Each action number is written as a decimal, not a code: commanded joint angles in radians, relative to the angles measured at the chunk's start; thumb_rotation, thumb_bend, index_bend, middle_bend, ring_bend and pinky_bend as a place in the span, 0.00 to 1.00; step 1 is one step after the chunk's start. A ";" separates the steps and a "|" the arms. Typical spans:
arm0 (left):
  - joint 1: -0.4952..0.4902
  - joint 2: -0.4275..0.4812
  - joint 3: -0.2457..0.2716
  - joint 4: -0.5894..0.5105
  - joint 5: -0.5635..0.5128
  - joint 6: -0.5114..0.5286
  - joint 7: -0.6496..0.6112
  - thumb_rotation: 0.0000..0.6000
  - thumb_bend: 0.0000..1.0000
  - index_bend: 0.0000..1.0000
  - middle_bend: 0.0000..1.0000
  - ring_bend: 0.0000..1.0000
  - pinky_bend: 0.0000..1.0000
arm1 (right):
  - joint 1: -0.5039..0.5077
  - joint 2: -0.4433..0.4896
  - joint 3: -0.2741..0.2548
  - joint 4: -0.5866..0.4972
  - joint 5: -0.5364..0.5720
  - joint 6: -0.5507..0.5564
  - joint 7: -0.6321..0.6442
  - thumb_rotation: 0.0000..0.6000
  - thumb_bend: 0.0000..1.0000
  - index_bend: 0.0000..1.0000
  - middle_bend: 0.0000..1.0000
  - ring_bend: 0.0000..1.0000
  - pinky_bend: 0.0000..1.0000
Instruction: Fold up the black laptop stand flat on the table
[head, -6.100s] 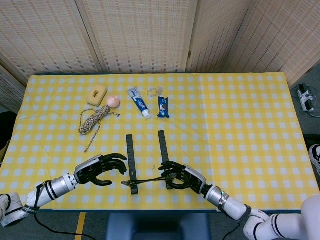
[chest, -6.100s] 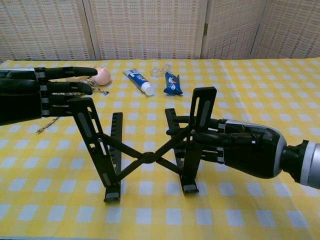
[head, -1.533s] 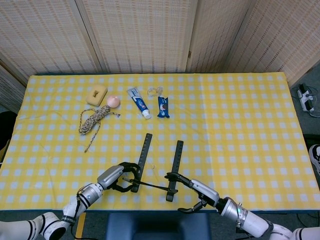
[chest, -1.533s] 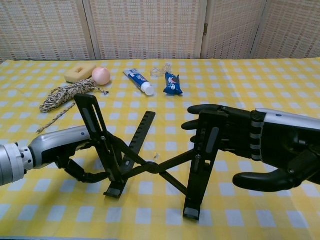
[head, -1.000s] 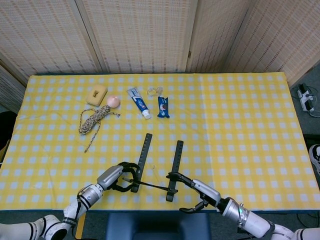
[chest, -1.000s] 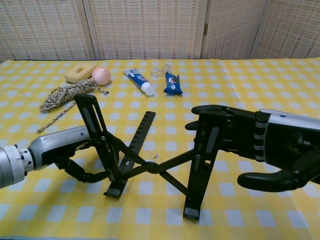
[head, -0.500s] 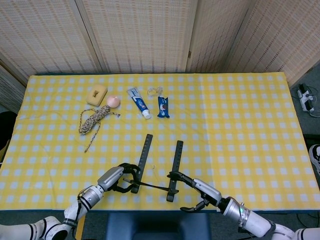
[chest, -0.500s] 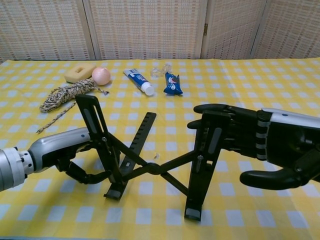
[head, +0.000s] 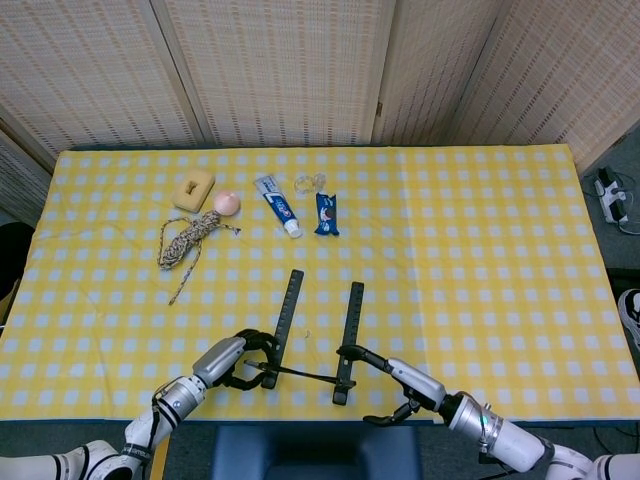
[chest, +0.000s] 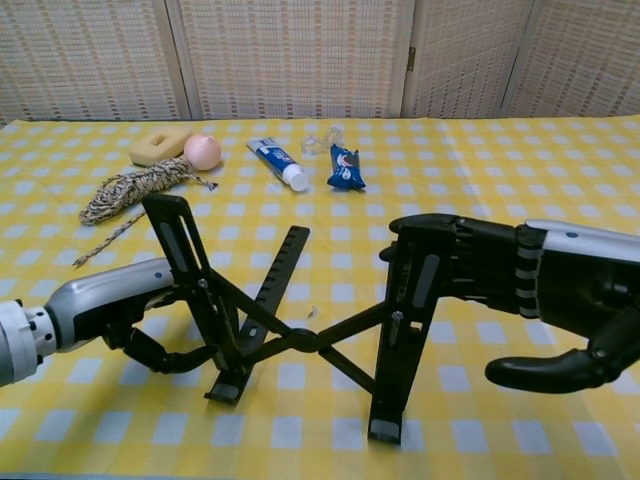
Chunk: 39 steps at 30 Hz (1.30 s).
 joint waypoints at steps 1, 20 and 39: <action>0.004 0.009 0.003 -0.012 0.005 0.005 0.004 1.00 0.50 0.37 0.26 0.16 0.10 | 0.006 0.003 -0.001 0.008 -0.005 -0.024 -0.066 1.00 0.30 0.00 0.06 0.07 0.02; 0.043 0.138 0.005 -0.102 0.078 0.114 0.036 1.00 0.50 0.20 0.16 0.06 0.05 | -0.011 -0.041 0.063 -0.041 0.090 -0.100 -0.362 1.00 0.29 0.00 0.06 0.07 0.02; 0.086 0.231 -0.024 -0.145 0.136 0.249 0.020 1.00 0.50 0.19 0.16 0.05 0.05 | -0.073 -0.186 0.212 -0.052 0.259 -0.059 -0.607 1.00 0.30 0.00 0.03 0.06 0.01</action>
